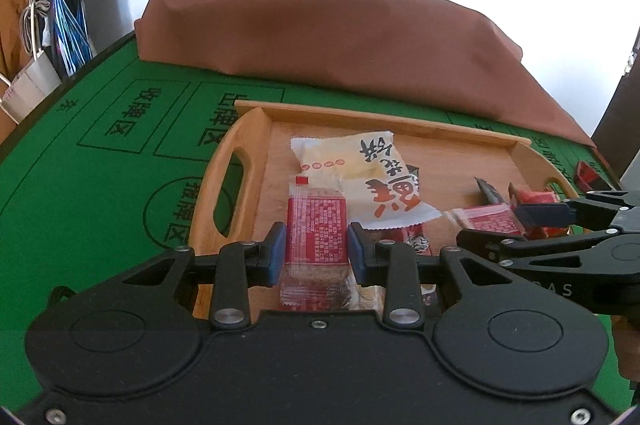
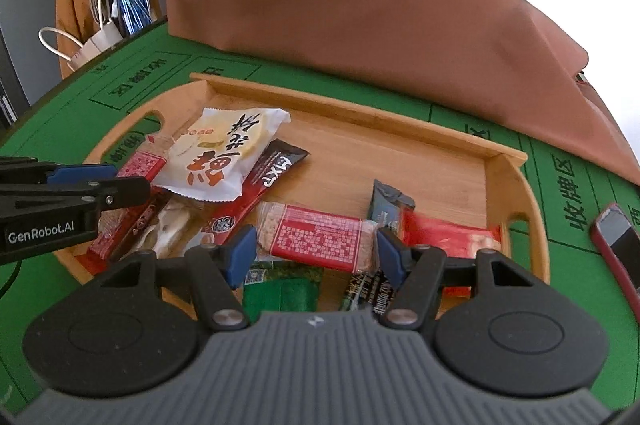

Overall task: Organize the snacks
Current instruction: 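Carry the wafer pack onto the tray with the left tool while the right tool carries a red pack, then open both tools over the tray and withdraw toward the remaining packets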

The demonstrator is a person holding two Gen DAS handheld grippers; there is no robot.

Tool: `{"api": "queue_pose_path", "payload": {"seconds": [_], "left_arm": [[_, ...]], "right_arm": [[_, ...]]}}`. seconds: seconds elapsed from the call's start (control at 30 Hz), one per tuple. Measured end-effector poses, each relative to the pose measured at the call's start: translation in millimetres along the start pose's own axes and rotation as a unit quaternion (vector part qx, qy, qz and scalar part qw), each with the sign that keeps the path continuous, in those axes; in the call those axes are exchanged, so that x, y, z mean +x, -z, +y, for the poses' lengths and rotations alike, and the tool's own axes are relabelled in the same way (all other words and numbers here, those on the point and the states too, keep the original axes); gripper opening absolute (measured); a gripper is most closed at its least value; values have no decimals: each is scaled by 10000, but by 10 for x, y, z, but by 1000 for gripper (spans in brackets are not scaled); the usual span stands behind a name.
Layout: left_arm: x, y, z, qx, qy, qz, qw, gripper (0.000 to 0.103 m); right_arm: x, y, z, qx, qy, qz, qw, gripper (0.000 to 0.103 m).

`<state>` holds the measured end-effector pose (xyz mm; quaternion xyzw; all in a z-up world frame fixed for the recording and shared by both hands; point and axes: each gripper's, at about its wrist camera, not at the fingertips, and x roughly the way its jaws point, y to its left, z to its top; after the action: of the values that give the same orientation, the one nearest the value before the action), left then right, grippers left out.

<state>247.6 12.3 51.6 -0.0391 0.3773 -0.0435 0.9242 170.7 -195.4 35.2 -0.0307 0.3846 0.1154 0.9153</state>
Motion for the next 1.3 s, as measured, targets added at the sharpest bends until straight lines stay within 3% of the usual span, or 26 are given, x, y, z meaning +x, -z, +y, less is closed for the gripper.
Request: {"api": "queue_pose_path", "payload": {"seconds": [0.5, 0.67, 0.97, 1.13, 1.3], "left_arm": [[82, 42, 22, -9, 21, 1, 10000, 32], [79, 51, 11, 7, 30, 5, 10000, 32], [-95, 101, -18, 107, 58, -185, 9998, 55], [-311, 184, -61, 236, 76, -348, 9991, 75], [-543, 314, -98, 282, 246, -474, 9982, 81]], "right_arm": [[85, 23, 35, -85, 6, 22, 10000, 68], [82, 26, 51, -121, -71, 15, 9999, 83], [-109, 58, 58, -143, -133, -134, 9997, 88], [-315, 131, 0, -70, -224, -249, 9994, 88], [-520, 254, -26, -58, -317, -270, 9991, 89]]}}
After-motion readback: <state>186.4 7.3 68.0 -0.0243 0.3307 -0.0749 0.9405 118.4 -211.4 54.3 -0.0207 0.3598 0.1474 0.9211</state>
